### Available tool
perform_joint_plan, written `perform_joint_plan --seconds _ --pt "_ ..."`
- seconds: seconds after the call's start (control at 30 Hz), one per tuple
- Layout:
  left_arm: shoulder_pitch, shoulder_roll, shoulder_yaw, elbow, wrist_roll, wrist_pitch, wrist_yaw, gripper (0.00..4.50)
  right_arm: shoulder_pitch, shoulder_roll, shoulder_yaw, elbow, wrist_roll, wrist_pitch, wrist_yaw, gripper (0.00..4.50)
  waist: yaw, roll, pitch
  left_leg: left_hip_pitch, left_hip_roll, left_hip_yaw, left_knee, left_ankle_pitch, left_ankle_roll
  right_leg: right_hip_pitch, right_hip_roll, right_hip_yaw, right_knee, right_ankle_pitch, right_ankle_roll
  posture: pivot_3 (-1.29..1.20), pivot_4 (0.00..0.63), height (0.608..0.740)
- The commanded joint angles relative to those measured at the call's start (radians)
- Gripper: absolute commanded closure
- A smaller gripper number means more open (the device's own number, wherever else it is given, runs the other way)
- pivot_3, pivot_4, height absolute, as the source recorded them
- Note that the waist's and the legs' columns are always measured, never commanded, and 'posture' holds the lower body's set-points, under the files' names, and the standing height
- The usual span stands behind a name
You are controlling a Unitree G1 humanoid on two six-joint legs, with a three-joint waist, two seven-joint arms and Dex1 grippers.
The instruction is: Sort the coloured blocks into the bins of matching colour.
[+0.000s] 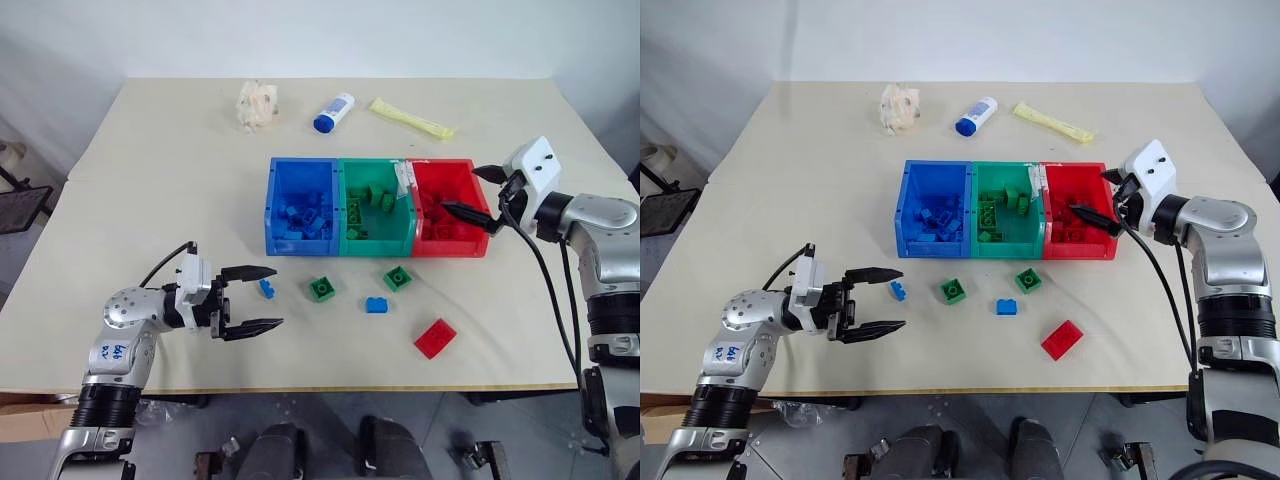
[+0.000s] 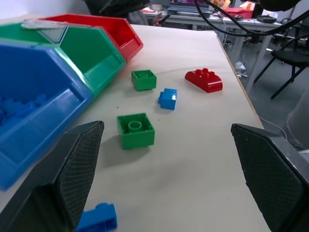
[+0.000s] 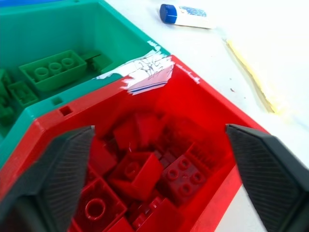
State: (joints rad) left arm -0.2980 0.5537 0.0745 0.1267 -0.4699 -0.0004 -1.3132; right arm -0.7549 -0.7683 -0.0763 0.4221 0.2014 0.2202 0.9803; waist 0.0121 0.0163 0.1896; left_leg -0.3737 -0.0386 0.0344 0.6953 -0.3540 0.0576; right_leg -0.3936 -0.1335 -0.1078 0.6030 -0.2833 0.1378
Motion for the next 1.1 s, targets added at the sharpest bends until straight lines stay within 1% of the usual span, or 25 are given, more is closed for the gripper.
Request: perform_joint_plan --seconds 0.03,0.07,0.13,0.17,0.2,0.27,0.37,0.5,0.57,0.63,0.77,0.87,0.97,1.1 --pt "-0.005 0.013 -0.008 0.016 0.01 -0.037 -0.028 0.0 0.051 -0.052 -0.036 -0.104 0.047 0.007 0.067 0.04 0.002 0.0 0.0 0.0 0.0 0.0 0.0 0.0 0.0 0.0 0.0 0.0 0.0 0.0 0.0 0.0 0.15 0.74" --pt "-0.013 0.013 -0.009 0.031 0.012 -0.042 -0.034 0.0 0.058 -0.055 -0.036 -0.115 0.052 0.01 0.079 0.04 0.002 0.0 0.0 0.0 0.0 0.0 0.001 0.0 0.0 0.0 0.0 0.0 0.001 0.0 0.0 0.0 0.15 0.74" --pt "-0.028 0.01 -0.016 0.049 0.014 -0.048 -0.04 0.0 0.206 -0.121 -0.069 -0.232 0.101 0.017 0.184 0.04 0.01 0.0 0.0 0.0 0.0 0.0 0.001 0.0 0.0 0.0 0.0 0.0 0.001 0.0 0.0 0.0 0.15 0.74" --pt "-0.036 0.009 -0.02 0.059 0.015 -0.051 -0.043 0.0 0.261 -0.146 -0.081 -0.274 0.117 0.02 0.218 0.04 0.016 0.0 0.0 0.0 0.0 -0.001 0.001 0.0 0.0 0.0 0.0 0.0 0.001 0.0 0.0 0.0 0.15 0.74" --pt "-0.045 0.007 -0.026 0.073 0.02 -0.059 -0.049 0.0 0.357 -0.177 -0.121 -0.327 0.135 0.015 0.244 0.04 0.018 0.0 0.0 -0.001 0.0 -0.003 0.001 0.0 0.0 0.001 0.0 -0.001 0.001 0.0 0.0 0.0 0.15 0.74" --pt "-0.061 0.005 -0.033 0.099 0.026 -0.069 -0.059 0.0 0.481 -0.209 -0.182 -0.389 0.154 0.004 0.264 0.04 0.023 0.0 0.0 -0.001 -0.001 -0.003 0.002 0.0 0.001 0.001 -0.001 -0.002 0.001 0.0 0.0 0.0 0.15 0.74" --pt "-0.074 0.003 -0.039 0.123 0.029 -0.078 -0.07 0.0 0.635 -0.242 -0.266 -0.451 0.171 -0.006 0.289 0.04 0.015 0.0 0.0 0.0 -0.001 0.002 0.002 0.0 0.003 0.002 -0.002 -0.001 0.0 0.001 0.001 0.0 0.15 0.74" --pt "-0.101 0.005 -0.047 0.172 0.041 -0.105 -0.09 0.0 0.861 -0.275 -0.408 -0.502 0.153 -0.011 0.325 0.04 0.014 0.0 0.0 0.003 0.0 0.002 0.002 0.0 0.002 0.003 0.0 0.0 0.001 0.001 0.001 0.0 0.15 0.74" --pt "-0.112 0.004 -0.047 0.19 0.043 -0.112 -0.095 0.0 0.939 -0.28 -0.467 -0.532 0.156 0.0 0.333 0.04 0.014 0.0 0.0 0.003 0.0 0.002 0.001 -0.001 0.002 0.003 -0.001 0.001 0.0 0.0 0.001 0.0 0.15 0.74" --pt "-0.118 0.005 -0.047 0.2 0.044 -0.117 -0.098 0.0 0.965 -0.279 -0.488 -0.558 0.165 0.011 0.322 0.04 0.011 0.0 0.0 0.003 0.0 0.002 0.001 -0.001 0.002 0.003 -0.001 0.001 -0.001 0.001 0.001 0.0 0.15 0.74" --pt "-0.12 0.004 -0.047 0.202 0.043 -0.122 -0.1 0.0 0.968 -0.274 -0.477 -0.611 0.179 0.044 0.3 0.04 0.012 0.0 0.0 0.003 0.001 0.002 0.002 -0.001 0.001 0.003 -0.001 0.002 -0.001 0.0 0.001 0.0 0.15 0.74" --pt "-0.112 0.002 -0.048 0.181 0.04 -0.114 -0.095 0.0 0.918 -0.269 -0.388 -0.671 0.184 0.093 0.266 0.04 0.012 0.0 0.0 0.003 0.001 0.002 0.002 -0.001 0.001 0.003 -0.001 0.003 -0.001 0.0 0.001 0.0 0.15 0.74" --pt "-0.084 0.004 -0.048 0.129 0.03 -0.096 -0.085 0.0 0.85 -0.253 -0.265 -0.729 0.172 0.146 0.225 0.04 0.012 0.0 0.0 0.003 0.001 0.001 0.002 -0.001 0.001 0.002 -0.004 0.004 -0.001 0.0 0.001 0.0 0.15 0.74" --pt "-0.03 0.009 -0.043 0.033 0.012 -0.055 -0.059 0.0 0.832 -0.256 -0.183 -0.75 0.153 0.156 0.212 0.04 0.016 0.0 0.0 0.001 0.0 -0.002 0.002 -0.001 0.001 0.002 -0.008 0.003 -0.001 0.0 0.0 0.0 0.15 0.74"
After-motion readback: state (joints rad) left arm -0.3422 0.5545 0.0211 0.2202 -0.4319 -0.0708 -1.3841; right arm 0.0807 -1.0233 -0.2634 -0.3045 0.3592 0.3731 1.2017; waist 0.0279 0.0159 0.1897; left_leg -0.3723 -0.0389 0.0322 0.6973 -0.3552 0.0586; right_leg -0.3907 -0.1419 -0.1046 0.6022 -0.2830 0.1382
